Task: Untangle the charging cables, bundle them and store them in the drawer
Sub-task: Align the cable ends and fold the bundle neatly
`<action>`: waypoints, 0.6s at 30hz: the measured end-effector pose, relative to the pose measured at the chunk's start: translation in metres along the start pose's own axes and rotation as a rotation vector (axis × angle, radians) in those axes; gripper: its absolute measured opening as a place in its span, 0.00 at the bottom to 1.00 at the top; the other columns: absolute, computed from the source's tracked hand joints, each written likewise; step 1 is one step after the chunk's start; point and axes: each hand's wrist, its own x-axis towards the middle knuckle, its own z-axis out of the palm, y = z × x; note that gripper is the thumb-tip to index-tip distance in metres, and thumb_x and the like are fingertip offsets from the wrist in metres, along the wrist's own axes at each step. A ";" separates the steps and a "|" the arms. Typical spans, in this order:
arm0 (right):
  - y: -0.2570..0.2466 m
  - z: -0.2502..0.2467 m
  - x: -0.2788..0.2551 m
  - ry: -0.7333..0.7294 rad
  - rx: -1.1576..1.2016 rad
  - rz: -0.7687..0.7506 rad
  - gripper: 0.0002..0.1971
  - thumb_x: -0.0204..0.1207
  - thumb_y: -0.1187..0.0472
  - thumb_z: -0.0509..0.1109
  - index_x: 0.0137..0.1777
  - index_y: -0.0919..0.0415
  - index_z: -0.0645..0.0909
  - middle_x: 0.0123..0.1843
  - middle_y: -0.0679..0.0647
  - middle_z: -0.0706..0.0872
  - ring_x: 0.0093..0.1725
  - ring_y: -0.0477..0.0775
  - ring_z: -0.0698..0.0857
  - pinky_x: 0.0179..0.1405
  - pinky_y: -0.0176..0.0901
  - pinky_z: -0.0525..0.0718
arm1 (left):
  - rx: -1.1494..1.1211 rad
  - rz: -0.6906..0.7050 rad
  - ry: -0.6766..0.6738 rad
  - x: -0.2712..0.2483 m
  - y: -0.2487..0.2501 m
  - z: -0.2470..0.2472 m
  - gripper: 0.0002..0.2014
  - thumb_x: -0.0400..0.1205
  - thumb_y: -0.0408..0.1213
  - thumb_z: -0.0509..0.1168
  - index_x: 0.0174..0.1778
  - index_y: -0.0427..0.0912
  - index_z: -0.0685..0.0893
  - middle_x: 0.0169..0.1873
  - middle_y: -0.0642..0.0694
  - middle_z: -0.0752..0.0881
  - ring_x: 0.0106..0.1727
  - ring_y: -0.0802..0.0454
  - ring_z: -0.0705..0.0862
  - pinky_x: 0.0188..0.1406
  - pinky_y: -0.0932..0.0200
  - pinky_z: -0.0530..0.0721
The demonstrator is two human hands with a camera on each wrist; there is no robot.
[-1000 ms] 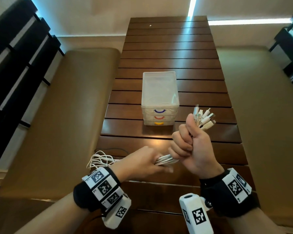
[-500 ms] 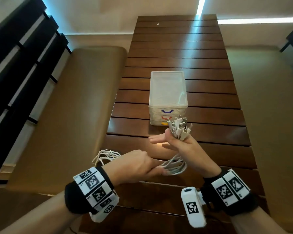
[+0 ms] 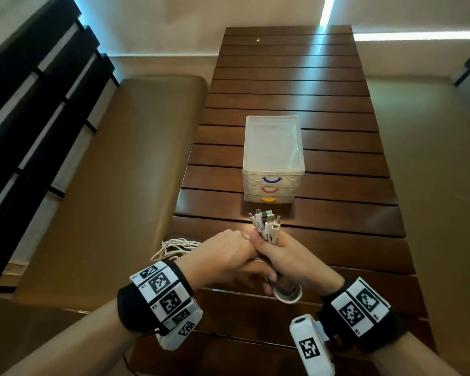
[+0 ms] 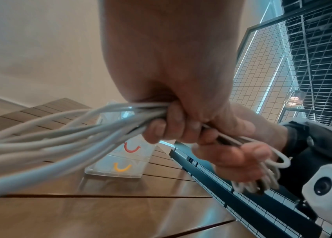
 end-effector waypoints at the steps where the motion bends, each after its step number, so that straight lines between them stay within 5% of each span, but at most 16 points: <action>1: 0.000 -0.001 -0.001 -0.019 0.014 0.011 0.26 0.87 0.42 0.55 0.48 0.66 0.80 0.25 0.66 0.82 0.24 0.59 0.85 0.25 0.43 0.85 | 0.029 -0.001 -0.003 0.000 0.000 0.001 0.26 0.79 0.67 0.59 0.52 0.49 0.89 0.46 0.50 0.90 0.48 0.51 0.87 0.49 0.50 0.85; 3: -0.001 0.001 -0.005 -0.046 0.031 0.013 0.24 0.87 0.43 0.55 0.47 0.62 0.82 0.28 0.69 0.82 0.20 0.52 0.84 0.20 0.38 0.83 | 0.060 -0.035 0.038 0.000 -0.003 0.002 0.30 0.76 0.70 0.59 0.51 0.47 0.90 0.44 0.47 0.91 0.45 0.49 0.88 0.47 0.50 0.84; 6: 0.003 0.005 -0.009 -0.025 0.016 -0.014 0.26 0.88 0.44 0.55 0.30 0.44 0.84 0.22 0.57 0.81 0.16 0.47 0.80 0.15 0.35 0.78 | 0.050 -0.071 0.111 -0.002 -0.010 0.001 0.36 0.72 0.75 0.58 0.47 0.45 0.92 0.32 0.48 0.89 0.30 0.57 0.80 0.37 0.58 0.78; 9: 0.013 0.005 -0.010 -0.056 0.027 0.017 0.27 0.86 0.41 0.56 0.30 0.55 0.79 0.21 0.54 0.79 0.15 0.46 0.77 0.15 0.37 0.79 | -0.041 -0.036 0.172 -0.006 -0.014 0.003 0.30 0.72 0.71 0.66 0.43 0.46 0.93 0.21 0.54 0.79 0.21 0.60 0.73 0.27 0.69 0.64; 12: 0.018 0.007 -0.008 -0.089 0.109 0.078 0.29 0.82 0.35 0.57 0.29 0.57 0.75 0.20 0.53 0.76 0.14 0.45 0.74 0.16 0.37 0.79 | -0.061 0.016 0.299 -0.006 -0.015 0.005 0.29 0.68 0.73 0.66 0.32 0.47 0.90 0.16 0.56 0.73 0.18 0.60 0.70 0.24 0.70 0.60; 18: 0.023 0.003 -0.010 -0.227 0.077 0.139 0.27 0.82 0.34 0.61 0.32 0.56 0.79 0.19 0.51 0.72 0.14 0.44 0.71 0.16 0.36 0.77 | 0.041 -0.013 0.256 -0.001 -0.017 0.015 0.29 0.69 0.69 0.61 0.25 0.44 0.86 0.20 0.48 0.82 0.22 0.51 0.76 0.25 0.58 0.74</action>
